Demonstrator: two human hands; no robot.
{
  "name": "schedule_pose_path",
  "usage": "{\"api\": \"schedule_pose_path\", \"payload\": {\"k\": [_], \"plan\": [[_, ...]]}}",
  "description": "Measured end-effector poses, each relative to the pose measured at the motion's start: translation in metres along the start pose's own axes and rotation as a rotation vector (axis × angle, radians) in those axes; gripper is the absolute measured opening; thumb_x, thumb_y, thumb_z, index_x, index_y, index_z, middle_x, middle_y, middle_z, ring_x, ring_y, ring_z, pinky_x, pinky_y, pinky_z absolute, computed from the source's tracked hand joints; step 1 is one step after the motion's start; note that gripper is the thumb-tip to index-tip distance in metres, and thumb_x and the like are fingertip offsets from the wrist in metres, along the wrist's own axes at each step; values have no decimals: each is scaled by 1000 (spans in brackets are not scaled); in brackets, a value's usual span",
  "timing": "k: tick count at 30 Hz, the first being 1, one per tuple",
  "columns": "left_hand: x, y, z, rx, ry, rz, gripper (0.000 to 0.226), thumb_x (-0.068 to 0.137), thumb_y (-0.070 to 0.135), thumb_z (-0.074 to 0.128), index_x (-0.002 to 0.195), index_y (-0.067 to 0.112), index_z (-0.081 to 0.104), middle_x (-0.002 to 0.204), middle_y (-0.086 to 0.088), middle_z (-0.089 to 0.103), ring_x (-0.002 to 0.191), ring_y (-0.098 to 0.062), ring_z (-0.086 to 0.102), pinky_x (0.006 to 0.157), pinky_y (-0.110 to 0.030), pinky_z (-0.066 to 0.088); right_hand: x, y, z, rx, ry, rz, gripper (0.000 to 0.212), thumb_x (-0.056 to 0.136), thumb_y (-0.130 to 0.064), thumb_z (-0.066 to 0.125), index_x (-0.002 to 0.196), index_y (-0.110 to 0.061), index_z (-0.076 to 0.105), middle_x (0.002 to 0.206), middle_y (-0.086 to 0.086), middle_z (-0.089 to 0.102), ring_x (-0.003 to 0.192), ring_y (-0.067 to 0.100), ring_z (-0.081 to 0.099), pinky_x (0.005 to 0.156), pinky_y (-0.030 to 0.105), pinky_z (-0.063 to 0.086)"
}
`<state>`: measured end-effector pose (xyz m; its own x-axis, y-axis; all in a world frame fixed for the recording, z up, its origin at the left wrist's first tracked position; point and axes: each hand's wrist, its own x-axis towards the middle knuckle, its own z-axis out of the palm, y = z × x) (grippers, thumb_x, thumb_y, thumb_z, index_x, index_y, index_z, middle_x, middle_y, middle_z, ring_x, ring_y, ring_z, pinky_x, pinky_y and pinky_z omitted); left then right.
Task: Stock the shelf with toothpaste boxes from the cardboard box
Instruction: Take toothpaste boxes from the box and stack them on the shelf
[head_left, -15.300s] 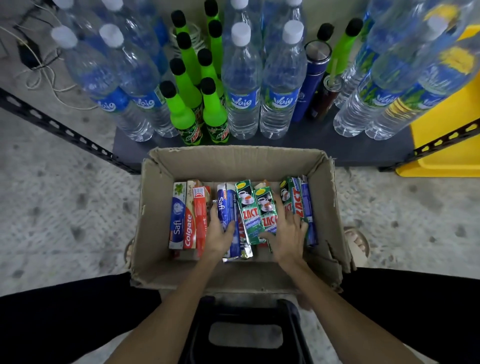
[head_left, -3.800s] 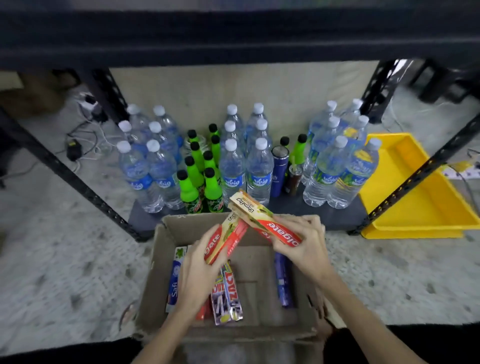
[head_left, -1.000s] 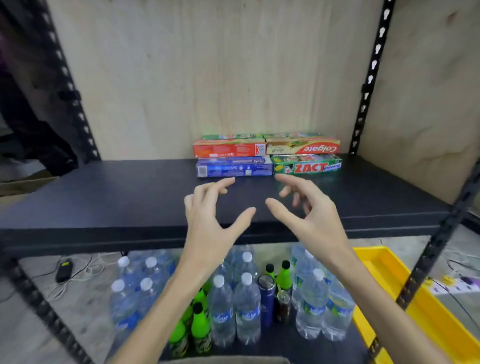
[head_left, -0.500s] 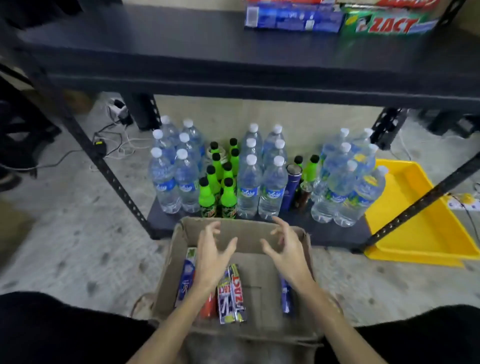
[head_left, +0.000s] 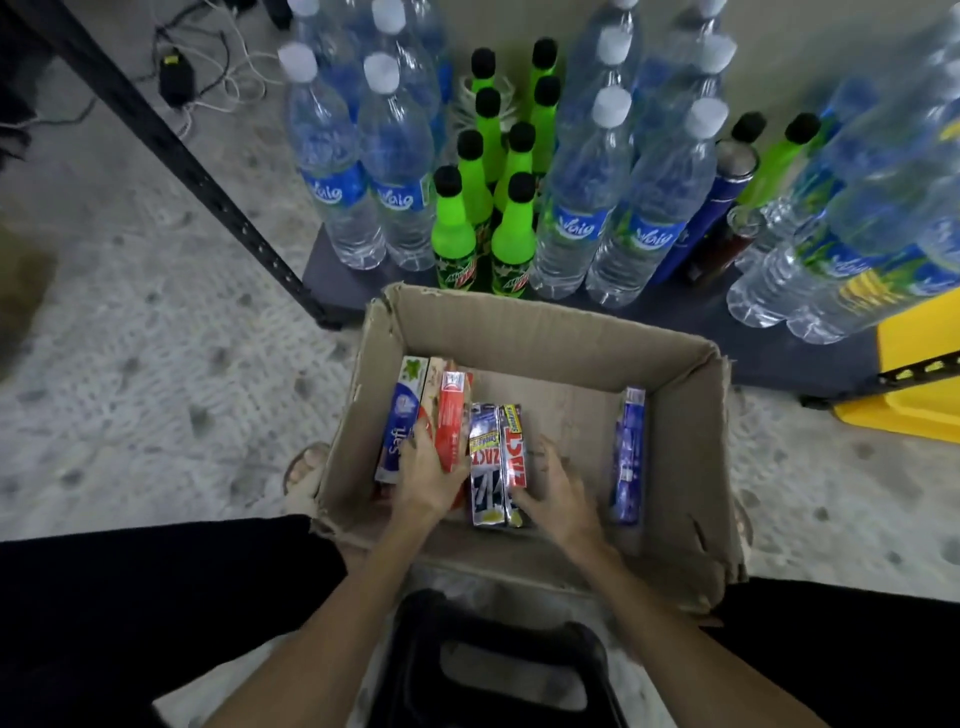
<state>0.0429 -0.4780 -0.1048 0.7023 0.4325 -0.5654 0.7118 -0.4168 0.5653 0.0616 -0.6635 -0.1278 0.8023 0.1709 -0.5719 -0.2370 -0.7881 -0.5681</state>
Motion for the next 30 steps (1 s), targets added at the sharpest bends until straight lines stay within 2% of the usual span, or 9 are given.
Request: {"api": "schedule_pose_path", "payload": {"k": [9,12,15,17,18,19,20,24,30], "plan": [[23,4,33,109,123,49,87,88,21,75,156,15,22,140,-17,42,133,-33,40,112,-48,37,29,-1,35,16,60,110,104,86,-38,79,162,-34,9,144,6,59,143,35,38,121,47,20],[27,-5,37,74,96,34,81,89,23,75,155,19,27,142,-16,42,136,-32,42,113,-49,38,36,5,43,105,101,142,93,85,-29,80,159,-33,23,130,0,69,132,27,53,118,42,26],[26,-11,39,23,44,29,75,93,21,71,156,22,29,144,-13,39,140,-30,39,115,-48,37,40,19,49,191,84,153,89,80,-28,85,152,-32,33,117,-3,73,115,23,64,105,49,49],[24,-11,41,-28,37,42,68,94,18,69,153,22,35,144,-12,37,142,-29,37,115,-47,36,38,19,46,261,50,198,86,79,-21,87,152,-23,41,112,1,74,103,17,68,92,38,58],[22,-11,42,-50,36,42,66,95,17,69,152,21,37,145,-11,36,143,-28,35,115,-47,36,37,18,44,267,18,214,81,79,-18,87,149,-18,46,111,1,73,99,12,67,88,24,56],[20,-10,42,-63,33,39,64,95,16,68,151,21,38,147,-11,35,144,-27,32,116,-47,35,36,20,43,246,-1,202,75,79,-18,87,145,-16,52,111,-2,70,96,7,63,83,7,46],[19,-9,43,-70,31,38,63,95,14,68,150,20,38,148,-11,34,145,-25,30,116,-46,35,34,18,41,216,-28,203,69,78,-20,87,140,-16,57,111,-3,65,96,5,56,77,0,36],[19,-11,49,-55,31,50,64,92,11,71,147,22,38,148,-10,31,145,-24,28,116,-49,35,33,10,45,66,36,181,68,75,-46,85,135,-30,59,124,4,65,118,26,50,93,31,32],[19,-16,64,122,50,150,64,89,16,73,139,30,34,146,-8,37,139,-26,35,107,-52,47,34,33,52,159,101,164,74,70,-56,65,139,-36,50,103,0,73,96,27,66,95,48,54]]}}
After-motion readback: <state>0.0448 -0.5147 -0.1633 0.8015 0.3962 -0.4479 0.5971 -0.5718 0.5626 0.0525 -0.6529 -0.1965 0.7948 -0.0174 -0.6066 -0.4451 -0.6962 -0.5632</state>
